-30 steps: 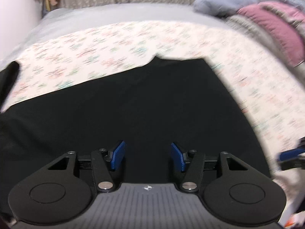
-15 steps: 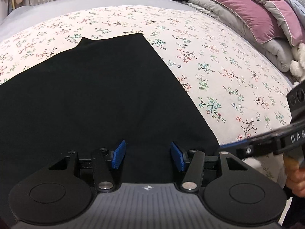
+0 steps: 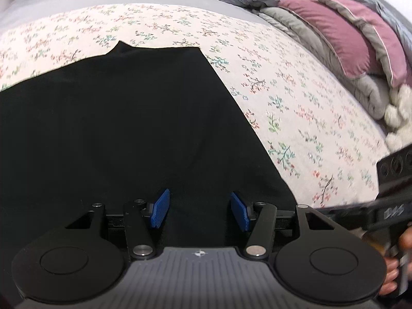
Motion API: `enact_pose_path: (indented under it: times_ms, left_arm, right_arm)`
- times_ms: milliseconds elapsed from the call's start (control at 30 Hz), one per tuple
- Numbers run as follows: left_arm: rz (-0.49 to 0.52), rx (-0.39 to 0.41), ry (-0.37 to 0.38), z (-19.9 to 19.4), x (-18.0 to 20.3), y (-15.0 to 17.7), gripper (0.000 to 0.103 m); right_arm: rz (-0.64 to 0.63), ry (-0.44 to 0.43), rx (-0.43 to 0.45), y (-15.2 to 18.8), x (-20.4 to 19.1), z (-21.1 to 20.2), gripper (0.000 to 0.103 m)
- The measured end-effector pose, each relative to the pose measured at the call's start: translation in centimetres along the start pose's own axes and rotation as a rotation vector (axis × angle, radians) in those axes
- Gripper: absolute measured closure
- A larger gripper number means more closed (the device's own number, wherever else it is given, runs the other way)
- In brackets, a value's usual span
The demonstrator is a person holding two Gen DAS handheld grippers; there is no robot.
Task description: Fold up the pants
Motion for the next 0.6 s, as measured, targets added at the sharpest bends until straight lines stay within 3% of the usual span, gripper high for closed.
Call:
enact_pose_path:
  times_ms: [167, 233, 333, 467, 600]
  left_arm:
    - [-0.056, -0.008, 0.023, -0.2, 0.0, -0.5, 0.061]
    - [-0.094, 0.001, 0.031, -0.4, 0.1, -1.3, 0.061]
    - [-0.092, 0.082, 0.013, -1.0, 1.1, -3.0, 0.06]
    - [-0.047, 0.142, 0.06, -1.5, 4.0, -5.0, 0.054]
    - [0.062, 0.159, -0.03, 0.2, 6.7, -7.3, 0.046]
  right_arm:
    - [-0.044, 0.123, -0.019, 0.4, -0.5, 0.1, 0.096]
    - [-0.087, 0.164, -0.007, 0.4, -1.4, -0.1, 0.097]
    - [-0.305, 0.268, 0.033, 0.5, -4.7, -0.3, 0.098]
    - [-0.536, 0.368, 0.082, 1.0, -8.5, 0.4, 0.098]
    - [-0.564, 0.391, 0.084, 1.3, -9.2, 1.0, 0.098]
Point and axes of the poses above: each gripper's, at about its wrist camera, not at the fingertips, and z roughly the way its jaws point, x to its right, y to its underside, the point moved 6 cm from there along z, roughly the way its jaws point, and after that the axes turned 11 degrees about -z, right-handed, at the moved point
